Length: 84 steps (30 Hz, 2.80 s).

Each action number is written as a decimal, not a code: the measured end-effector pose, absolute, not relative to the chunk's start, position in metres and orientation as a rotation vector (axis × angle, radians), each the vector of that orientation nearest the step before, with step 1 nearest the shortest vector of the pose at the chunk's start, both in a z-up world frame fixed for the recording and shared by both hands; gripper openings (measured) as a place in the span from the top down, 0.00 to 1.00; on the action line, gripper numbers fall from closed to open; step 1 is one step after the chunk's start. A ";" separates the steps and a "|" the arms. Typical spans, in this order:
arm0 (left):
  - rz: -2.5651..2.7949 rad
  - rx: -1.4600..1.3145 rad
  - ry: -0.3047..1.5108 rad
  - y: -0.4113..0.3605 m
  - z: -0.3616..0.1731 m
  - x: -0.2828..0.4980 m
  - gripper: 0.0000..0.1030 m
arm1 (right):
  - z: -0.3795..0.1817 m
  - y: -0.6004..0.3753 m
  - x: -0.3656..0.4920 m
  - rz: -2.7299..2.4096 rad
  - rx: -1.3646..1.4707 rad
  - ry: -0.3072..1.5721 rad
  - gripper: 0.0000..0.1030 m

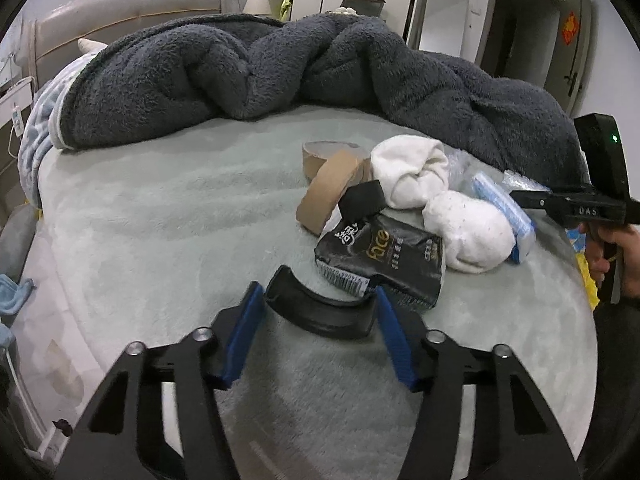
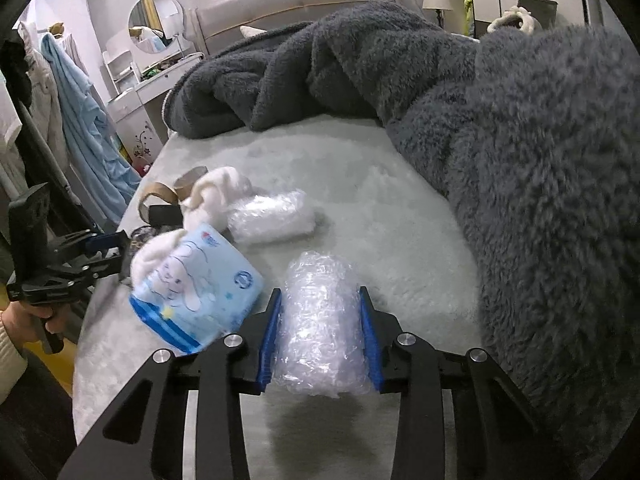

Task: Collect trash
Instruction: 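Lift the bubble-wrap roll with the right gripper and carry it over the bin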

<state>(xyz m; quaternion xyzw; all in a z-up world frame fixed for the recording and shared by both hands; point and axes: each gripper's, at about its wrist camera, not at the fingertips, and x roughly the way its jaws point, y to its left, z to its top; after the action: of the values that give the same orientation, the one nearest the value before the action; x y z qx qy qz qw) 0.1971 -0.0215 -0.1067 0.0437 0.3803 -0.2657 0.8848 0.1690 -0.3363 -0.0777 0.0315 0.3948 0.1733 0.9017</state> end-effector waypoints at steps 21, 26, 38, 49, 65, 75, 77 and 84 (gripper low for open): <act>-0.338 -0.045 0.754 0.008 -0.065 0.165 0.55 | -0.026 -0.261 0.147 0.488 0.022 0.740 0.65; -0.234 -0.074 0.745 0.020 -0.052 0.147 0.55 | -0.019 -0.248 0.143 0.512 0.036 0.739 0.65; -0.067 -0.114 0.773 0.049 -0.052 0.120 0.55 | -0.010 -0.204 0.133 0.584 -0.002 0.761 0.65; 0.047 -0.060 0.779 0.071 -0.062 0.103 0.55 | -0.005 -0.160 0.128 0.635 -0.047 0.766 0.65; 0.109 -0.082 0.859 0.111 -0.089 0.092 0.55 | -0.013 -0.085 0.128 0.720 -0.124 0.806 0.65; 0.141 -0.095 0.958 0.134 -0.114 0.092 0.55 | -0.027 -0.038 0.124 0.795 -0.167 0.861 0.65; 0.156 -0.106 0.980 0.142 -0.121 0.091 0.55 | -0.030 -0.026 0.124 0.812 -0.184 0.870 0.65; 0.172 -0.138 1.004 0.163 -0.128 0.085 0.55 | -0.046 0.021 0.127 0.861 -0.247 0.905 0.65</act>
<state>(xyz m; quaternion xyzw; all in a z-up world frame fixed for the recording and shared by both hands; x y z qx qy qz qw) 0.0855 0.1634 -0.1279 -0.0661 0.4800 0.0824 0.8709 0.1268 0.0210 -0.0456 -0.1155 0.4224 0.4020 0.8042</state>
